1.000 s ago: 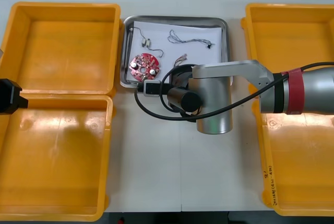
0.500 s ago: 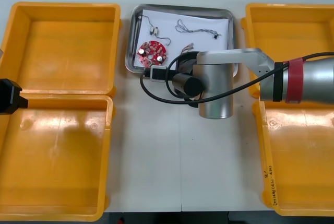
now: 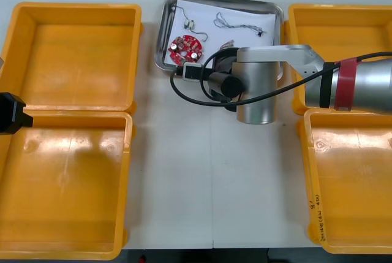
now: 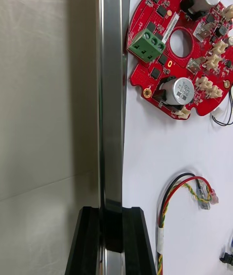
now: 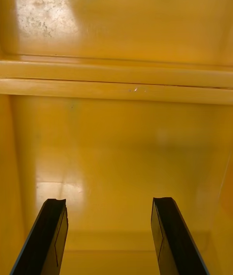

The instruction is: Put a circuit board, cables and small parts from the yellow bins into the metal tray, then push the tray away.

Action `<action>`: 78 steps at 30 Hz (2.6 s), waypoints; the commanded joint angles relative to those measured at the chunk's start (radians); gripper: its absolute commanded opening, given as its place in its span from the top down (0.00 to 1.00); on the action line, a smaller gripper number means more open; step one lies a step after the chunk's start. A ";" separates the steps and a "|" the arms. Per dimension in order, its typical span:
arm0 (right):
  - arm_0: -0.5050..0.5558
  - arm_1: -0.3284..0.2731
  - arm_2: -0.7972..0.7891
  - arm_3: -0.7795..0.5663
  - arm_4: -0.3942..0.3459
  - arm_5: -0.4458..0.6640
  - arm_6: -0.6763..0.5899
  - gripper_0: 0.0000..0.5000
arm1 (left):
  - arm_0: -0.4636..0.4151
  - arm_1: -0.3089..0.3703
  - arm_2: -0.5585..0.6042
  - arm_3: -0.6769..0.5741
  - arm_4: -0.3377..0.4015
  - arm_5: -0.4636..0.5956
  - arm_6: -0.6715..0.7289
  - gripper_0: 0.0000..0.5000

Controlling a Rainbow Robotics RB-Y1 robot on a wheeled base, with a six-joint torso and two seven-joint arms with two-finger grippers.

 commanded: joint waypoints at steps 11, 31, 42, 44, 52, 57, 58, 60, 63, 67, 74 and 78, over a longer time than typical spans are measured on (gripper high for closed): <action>-0.026 0.018 0.023 0.092 -0.005 -0.185 0.037 1.00 | 0.012 0.043 0.030 -0.030 0.006 0.006 -0.080 0.00; -0.056 0.029 0.062 0.123 -0.008 -0.190 0.043 0.98 | 0.012 0.043 0.030 -0.030 0.006 0.006 -0.080 0.00; -0.059 0.029 0.035 0.121 -0.074 -0.185 0.046 0.00 | 0.012 0.043 0.030 -0.030 0.006 0.006 -0.080 0.00; -0.058 0.029 0.024 0.118 -0.092 -0.182 0.052 0.00 | 0.012 0.043 0.030 -0.030 0.006 0.006 -0.080 0.00; -0.058 0.029 -0.050 0.046 -0.124 -0.065 0.071 0.00 | 0.012 0.043 0.030 -0.030 0.006 0.006 -0.080 0.00; -0.058 0.029 -0.097 -0.023 -0.175 0.044 0.087 0.00 | 0.012 0.043 0.030 -0.030 0.006 0.006 -0.080 0.00; -0.058 0.029 -0.097 -0.023 -0.175 0.044 0.087 0.00 | 0.012 0.043 0.030 -0.030 0.006 0.006 -0.080 0.00; -0.058 0.029 -0.108 -0.058 -0.177 0.088 0.089 0.00 | 0.012 0.043 0.030 -0.030 0.006 0.006 -0.080 0.00; -0.058 0.029 -0.120 -0.106 -0.193 0.149 0.086 0.00 | 0.012 0.043 0.030 -0.030 0.006 0.006 -0.080 0.00; -0.042 0.029 -0.177 -0.193 -0.273 0.246 0.087 0.00 | 0.012 0.043 0.030 -0.030 0.006 0.006 -0.080 0.00; 0.083 0.018 -0.352 -0.371 -0.276 0.458 0.069 0.00 | 0.012 0.043 0.030 -0.030 0.006 0.006 -0.080 0.00; 0.163 0.018 -0.462 -0.450 -0.276 0.556 0.061 0.00 | 0.012 0.043 0.030 -0.030 0.006 0.006 -0.080 0.00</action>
